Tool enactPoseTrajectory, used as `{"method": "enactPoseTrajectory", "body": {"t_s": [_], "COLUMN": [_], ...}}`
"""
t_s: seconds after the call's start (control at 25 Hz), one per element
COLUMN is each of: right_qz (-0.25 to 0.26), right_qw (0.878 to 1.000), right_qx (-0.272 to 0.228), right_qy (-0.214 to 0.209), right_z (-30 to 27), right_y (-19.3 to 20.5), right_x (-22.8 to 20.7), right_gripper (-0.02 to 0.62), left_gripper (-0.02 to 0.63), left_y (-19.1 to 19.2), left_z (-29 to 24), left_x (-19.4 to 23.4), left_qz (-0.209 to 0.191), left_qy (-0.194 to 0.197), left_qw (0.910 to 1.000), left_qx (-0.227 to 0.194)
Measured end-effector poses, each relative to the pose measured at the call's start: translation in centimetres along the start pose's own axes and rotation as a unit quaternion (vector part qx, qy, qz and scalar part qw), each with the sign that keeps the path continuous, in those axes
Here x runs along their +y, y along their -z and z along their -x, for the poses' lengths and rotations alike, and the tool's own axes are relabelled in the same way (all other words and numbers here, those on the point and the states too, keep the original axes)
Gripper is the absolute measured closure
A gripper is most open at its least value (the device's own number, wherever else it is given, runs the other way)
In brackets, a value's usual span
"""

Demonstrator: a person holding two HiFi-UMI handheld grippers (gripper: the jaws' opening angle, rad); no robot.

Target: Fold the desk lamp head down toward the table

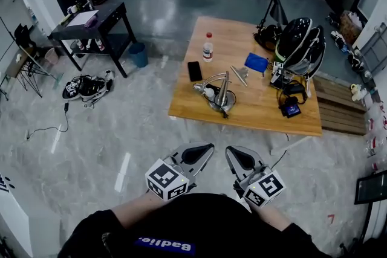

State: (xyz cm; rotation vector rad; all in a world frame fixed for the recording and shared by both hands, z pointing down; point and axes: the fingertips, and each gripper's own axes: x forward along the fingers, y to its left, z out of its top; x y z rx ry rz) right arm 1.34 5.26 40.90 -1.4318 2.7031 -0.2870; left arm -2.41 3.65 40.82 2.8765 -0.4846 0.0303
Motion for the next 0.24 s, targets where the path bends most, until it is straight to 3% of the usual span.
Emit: {"method": "enactPoseTrajectory", "body": {"t_s": [0.24], "right_qz": [0.0], "right_qw": [1.0], "right_qx": [0.003], "right_qy": [-0.001], "right_z": [-0.25], "right_y": [0.07], "right_x": [0.84], "right_gripper": [0.591], "left_gripper": [0.597], "left_y": [-0.04], "left_z": [0.85], "left_x": [-0.16], "left_qz": [0.001], "left_qy": [-0.001], "left_qw": [1.0], "left_qx": [-0.001]}}
